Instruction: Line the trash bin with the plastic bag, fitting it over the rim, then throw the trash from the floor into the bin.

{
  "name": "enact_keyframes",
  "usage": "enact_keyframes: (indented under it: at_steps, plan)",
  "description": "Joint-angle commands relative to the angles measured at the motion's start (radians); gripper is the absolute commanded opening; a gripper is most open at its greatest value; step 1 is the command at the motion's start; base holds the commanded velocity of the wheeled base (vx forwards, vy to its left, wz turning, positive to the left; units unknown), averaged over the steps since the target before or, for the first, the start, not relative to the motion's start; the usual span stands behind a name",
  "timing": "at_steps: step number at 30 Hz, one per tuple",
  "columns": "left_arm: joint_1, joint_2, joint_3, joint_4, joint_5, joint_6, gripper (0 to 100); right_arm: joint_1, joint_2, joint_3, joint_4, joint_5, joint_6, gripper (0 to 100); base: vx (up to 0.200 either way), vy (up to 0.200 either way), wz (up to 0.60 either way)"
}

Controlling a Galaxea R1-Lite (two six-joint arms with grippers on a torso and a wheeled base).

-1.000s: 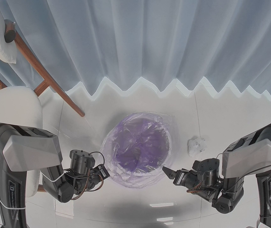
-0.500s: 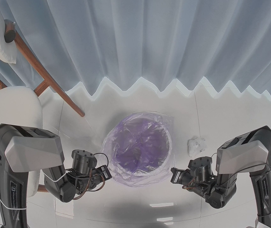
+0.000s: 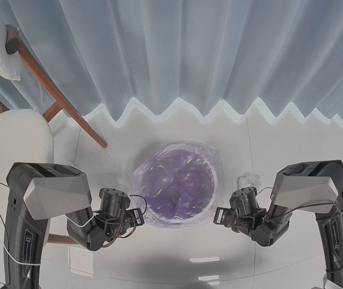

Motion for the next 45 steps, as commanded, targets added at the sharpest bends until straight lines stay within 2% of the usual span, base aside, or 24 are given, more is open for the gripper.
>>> enact_keyframes:
  at_steps: [1, 4, 5, 8, 15, 22, 29, 30, 33, 34, 35, 36, 41, 45]
  plan:
    - [-0.002, 0.027, -0.046, 0.017, 0.012, 0.013, 0, -0.012, -0.001, -0.075, 0.032, -0.009, 0.000, 0, 0.000, 0.000, 0.00]
    - [-0.010, 0.013, -0.022, 0.014, 0.009, 0.013, 0, -0.012, -0.001, -0.072, 0.033, -0.009, 0.001, 0, 0.000, 0.000, 0.00]
    - [-0.011, 0.005, -0.009, 0.006, 0.005, 0.013, 100, -0.012, -0.001, -0.069, 0.032, -0.009, 0.001, 100, 0.000, 0.000, 0.00]
    - [-0.016, -0.012, -0.003, 0.005, 0.003, 0.007, 100, -0.012, -0.002, -0.066, 0.024, -0.011, 0.004, 100, 0.000, 0.000, 0.00]
    - [-0.031, -0.127, 0.126, 0.005, -0.003, 0.007, 100, -0.012, -0.041, 0.017, -0.039, -0.017, 0.001, 100, 0.000, 0.000, 0.00]
    - [-0.042, -0.294, 0.380, -0.002, -0.006, 0.009, 100, -0.012, -0.119, 0.161, -0.043, -0.017, 0.009, 100, 0.000, 0.000, 0.00]
    - [-0.048, -0.480, 0.515, -0.003, -0.057, 0.007, 100, -0.012, -0.146, 0.248, -0.148, -0.017, 0.004, 100, 0.000, 0.000, 0.00]
    - [-0.048, -0.492, 0.518, -0.003, -0.061, 0.007, 100, -0.012, -0.148, 0.252, -0.152, -0.017, 0.004, 100, 0.000, 0.000, 0.00]
    - [-0.041, -0.628, 0.525, 0.000, -0.184, 0.007, 100, -0.010, -0.156, 0.291, -0.188, -0.017, 0.007, 100, 0.000, 0.000, 0.00]
    - [-0.041, -0.633, 0.525, 0.002, -0.192, 0.007, 100, -0.010, -0.156, 0.293, -0.189, -0.017, 0.007, 100, 0.000, 0.000, 0.00]
    - [-0.034, -0.674, 0.511, 0.009, -0.254, 0.009, 100, -0.010, -0.156, 0.308, -0.221, -0.016, 0.007, 100, 0.000, 0.000, 0.00]
    - [-0.031, -0.679, 0.486, 0.009, -0.273, 0.012, 100, -0.009, -0.154, 0.319, -0.246, -0.014, 0.007, 100, 0.000, 0.000, 0.00]
    - [-0.028, -0.661, 0.360, 0.015, -0.261, 0.018, 100, -0.007, -0.156, 0.334, -0.312, -0.014, 0.007, 100, 0.000, 0.000, 0.00]
    - [-0.002, -0.613, 0.250, 0.025, -0.234, 0.081, 100, -0.007, -0.170, 0.359, -0.333, -0.014, 0.009, 100, 0.000, 0.000, 0.00]
